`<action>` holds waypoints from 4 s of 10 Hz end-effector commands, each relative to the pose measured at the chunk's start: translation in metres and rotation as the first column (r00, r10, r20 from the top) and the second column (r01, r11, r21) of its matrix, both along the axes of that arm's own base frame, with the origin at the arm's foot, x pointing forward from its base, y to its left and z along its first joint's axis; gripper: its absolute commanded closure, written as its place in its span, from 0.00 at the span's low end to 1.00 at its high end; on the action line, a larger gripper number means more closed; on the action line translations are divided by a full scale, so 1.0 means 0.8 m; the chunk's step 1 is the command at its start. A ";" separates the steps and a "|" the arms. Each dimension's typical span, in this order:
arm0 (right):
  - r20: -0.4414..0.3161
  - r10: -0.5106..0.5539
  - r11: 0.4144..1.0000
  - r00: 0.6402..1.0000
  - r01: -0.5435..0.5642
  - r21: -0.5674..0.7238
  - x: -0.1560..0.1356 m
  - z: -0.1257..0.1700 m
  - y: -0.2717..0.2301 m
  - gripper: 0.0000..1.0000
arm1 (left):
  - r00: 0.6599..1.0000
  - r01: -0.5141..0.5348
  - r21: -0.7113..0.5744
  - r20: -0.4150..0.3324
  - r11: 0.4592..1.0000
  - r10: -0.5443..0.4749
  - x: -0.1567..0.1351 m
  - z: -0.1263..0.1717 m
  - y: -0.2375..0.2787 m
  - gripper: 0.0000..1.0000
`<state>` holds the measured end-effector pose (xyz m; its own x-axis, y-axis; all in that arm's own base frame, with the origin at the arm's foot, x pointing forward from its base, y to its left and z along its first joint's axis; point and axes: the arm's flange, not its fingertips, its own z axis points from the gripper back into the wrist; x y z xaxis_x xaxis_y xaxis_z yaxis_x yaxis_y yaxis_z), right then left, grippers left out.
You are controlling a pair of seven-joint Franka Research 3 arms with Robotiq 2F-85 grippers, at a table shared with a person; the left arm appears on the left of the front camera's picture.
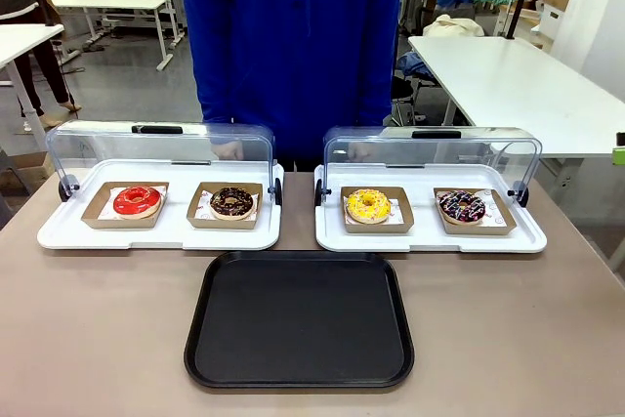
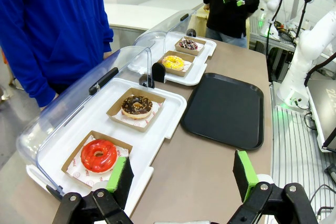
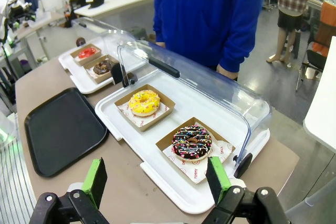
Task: Move the third donut from the left to the tray.
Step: Pick up the Paper togo box containing the Donut indicated by the person and place it on the Handle tray.
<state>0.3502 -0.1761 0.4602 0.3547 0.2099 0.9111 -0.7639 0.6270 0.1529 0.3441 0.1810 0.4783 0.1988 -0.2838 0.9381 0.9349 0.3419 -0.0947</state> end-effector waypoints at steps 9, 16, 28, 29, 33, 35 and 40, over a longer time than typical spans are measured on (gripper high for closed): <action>0.041 0.003 1.000 0.999 -0.004 0.012 0.005 0.000 -0.001 0.00 | 1.000 0.011 -0.010 0.015 1.000 -0.011 0.001 0.002 0.002 0.00; 0.041 0.003 1.000 0.999 -0.004 0.012 0.005 0.000 -0.001 0.00 | 1.000 0.011 -0.010 0.015 1.000 -0.011 0.001 0.002 0.002 0.00; 0.041 0.003 1.000 0.999 -0.004 0.012 0.005 0.000 -0.001 0.00 | 1.000 0.011 -0.010 0.015 1.000 -0.011 0.001 0.002 0.002 0.00; 0.041 0.003 1.000 0.999 -0.004 0.012 0.005 0.000 -0.001 0.00 | 1.000 0.011 -0.010 0.015 1.000 -0.011 0.001 0.002 0.002 0.00; 0.041 0.003 1.000 0.999 -0.004 0.012 0.005 0.000 -0.001 0.00 | 1.000 0.011 -0.010 0.015 1.000 -0.011 0.001 0.002 0.002 0.00; 0.041 0.003 1.000 0.999 -0.004 0.012 0.005 0.000 -0.001 0.00 | 1.000 0.011 -0.010 0.015 1.000 -0.011 0.001 0.002 0.002 0.00; 0.041 0.003 1.000 0.999 -0.004 0.012 0.005 0.000 -0.001 0.00 | 1.000 0.011 -0.010 0.015 1.000 -0.011 0.001 0.002 0.002 0.00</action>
